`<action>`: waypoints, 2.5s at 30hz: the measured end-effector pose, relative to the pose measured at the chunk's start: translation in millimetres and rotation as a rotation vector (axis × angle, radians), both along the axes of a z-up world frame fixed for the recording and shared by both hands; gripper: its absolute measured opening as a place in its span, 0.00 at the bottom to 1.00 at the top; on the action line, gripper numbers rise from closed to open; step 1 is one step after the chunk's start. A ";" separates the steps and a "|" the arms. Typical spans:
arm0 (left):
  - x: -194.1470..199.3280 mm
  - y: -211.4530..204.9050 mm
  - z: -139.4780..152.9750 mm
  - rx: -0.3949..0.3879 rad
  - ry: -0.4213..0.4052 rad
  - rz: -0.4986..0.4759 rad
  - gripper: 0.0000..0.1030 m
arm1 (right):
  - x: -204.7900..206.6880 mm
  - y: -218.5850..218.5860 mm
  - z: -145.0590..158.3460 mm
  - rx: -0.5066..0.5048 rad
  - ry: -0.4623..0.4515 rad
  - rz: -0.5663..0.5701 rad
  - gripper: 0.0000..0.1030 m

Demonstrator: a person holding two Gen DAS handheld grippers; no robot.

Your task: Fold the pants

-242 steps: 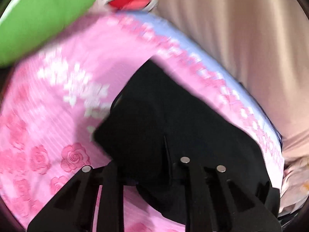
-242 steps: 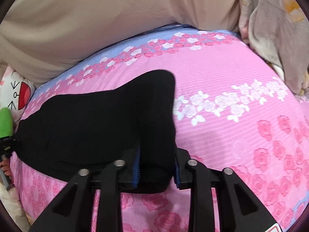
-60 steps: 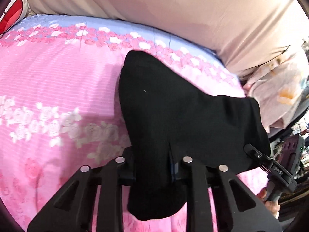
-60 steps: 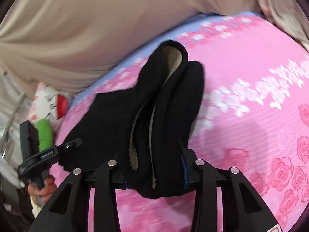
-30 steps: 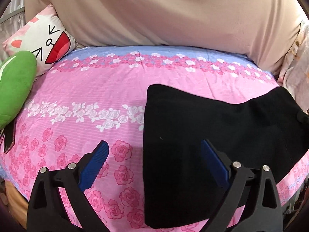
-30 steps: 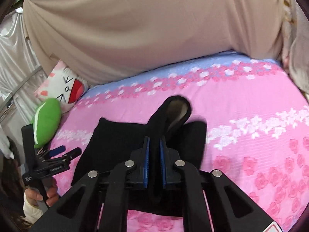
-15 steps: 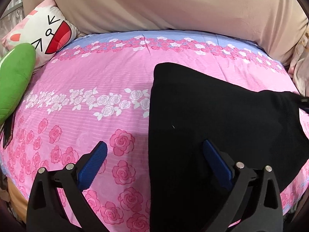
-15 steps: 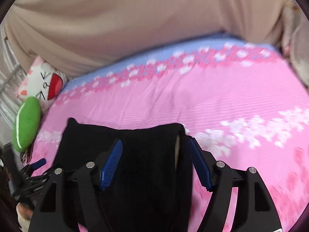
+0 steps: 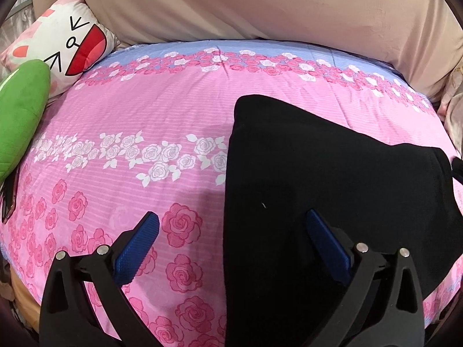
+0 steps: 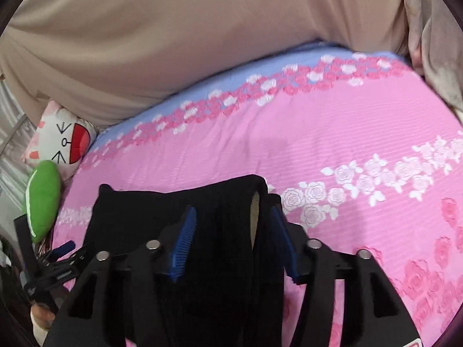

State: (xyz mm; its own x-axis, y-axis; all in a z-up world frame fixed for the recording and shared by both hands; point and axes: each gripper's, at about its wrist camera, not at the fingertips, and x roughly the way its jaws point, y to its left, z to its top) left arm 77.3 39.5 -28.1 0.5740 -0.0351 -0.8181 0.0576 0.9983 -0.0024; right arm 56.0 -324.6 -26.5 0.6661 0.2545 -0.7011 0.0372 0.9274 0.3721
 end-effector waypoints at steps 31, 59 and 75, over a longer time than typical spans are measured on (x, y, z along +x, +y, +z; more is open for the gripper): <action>-89.7 -138.4 37.1 -0.120 -0.009 -0.547 0.95 | -67.6 9.7 20.4 0.144 0.031 0.168 0.11; -17.9 -74.7 114.7 -0.349 -0.109 -0.425 0.06 | -30.4 48.0 18.3 -0.109 -0.035 0.299 0.54; -32.6 -101.7 139.1 -0.366 -0.144 -0.483 0.09 | -30.3 26.9 51.9 0.130 -0.155 0.360 0.06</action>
